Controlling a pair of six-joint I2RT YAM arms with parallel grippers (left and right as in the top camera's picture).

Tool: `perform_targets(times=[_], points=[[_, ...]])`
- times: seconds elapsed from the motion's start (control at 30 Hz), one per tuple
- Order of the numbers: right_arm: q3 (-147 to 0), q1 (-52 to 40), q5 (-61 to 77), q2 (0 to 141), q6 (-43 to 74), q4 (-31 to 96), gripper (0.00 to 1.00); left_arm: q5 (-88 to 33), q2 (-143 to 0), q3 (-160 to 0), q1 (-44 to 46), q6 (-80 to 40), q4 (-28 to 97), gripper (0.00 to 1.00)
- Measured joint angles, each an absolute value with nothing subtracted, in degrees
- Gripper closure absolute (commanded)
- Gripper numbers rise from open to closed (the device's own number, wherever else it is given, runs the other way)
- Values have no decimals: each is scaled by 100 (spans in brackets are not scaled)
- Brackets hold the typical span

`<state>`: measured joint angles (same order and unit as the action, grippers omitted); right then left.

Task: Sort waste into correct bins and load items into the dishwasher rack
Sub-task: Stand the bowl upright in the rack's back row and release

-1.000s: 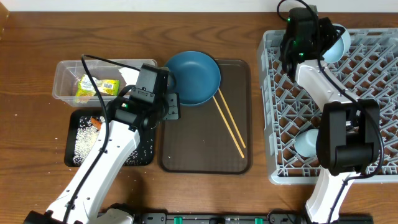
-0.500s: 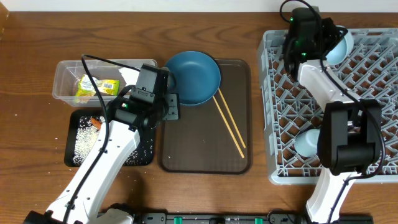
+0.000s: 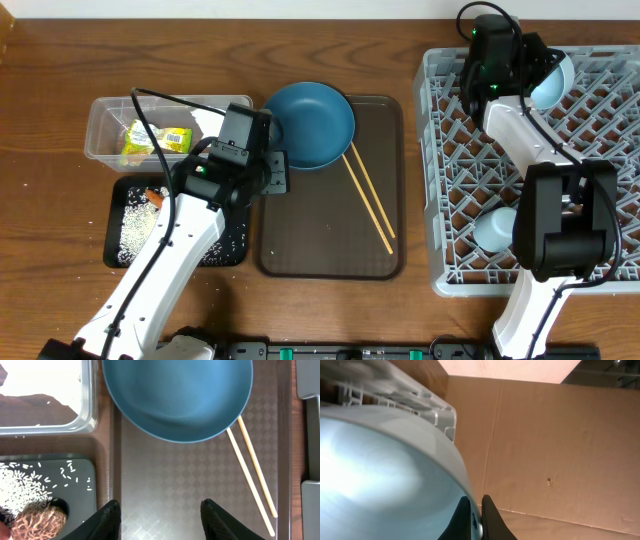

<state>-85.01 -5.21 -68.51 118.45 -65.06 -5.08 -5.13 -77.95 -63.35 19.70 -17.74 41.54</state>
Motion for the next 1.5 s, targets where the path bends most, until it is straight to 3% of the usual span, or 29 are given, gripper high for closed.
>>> perform_targets(times=[0.73, 1.13, 1.2, 1.23, 1.37, 1.4, 1.5], points=[[-8499, -993, -7054, 11837, -6145, 287, 99, -510, -7795, -6335, 1970, -1774, 4180, 47], [-8499, -1393, -7345, 11837, -4928, 1450, 98, -510, -7795, -6335, 1970, -1774, 4180, 47], [-8499, -1472, -7352, 11837, -4733, 1584, 94, -510, -7795, -6335, 1970, -1772, 4180, 47], [-8499, -1516, -7345, 11837, -4639, 1656, 85, -510, -7795, -6335, 1970, -1772, 4182, 47], [-8488, -1785, -7306, 11837, -4254, 1979, 35, -510, -7795, -6335, 1970, -1774, 4182, 47], [-8486, -1855, -7295, 11837, -4178, 2040, 28, -510, -7795, -6335, 1970, -1774, 4182, 47], [-8484, -2036, -7284, 11837, -3916, 2211, 24, -510, -7795, -6335, 1970, -1772, 4185, 47]])
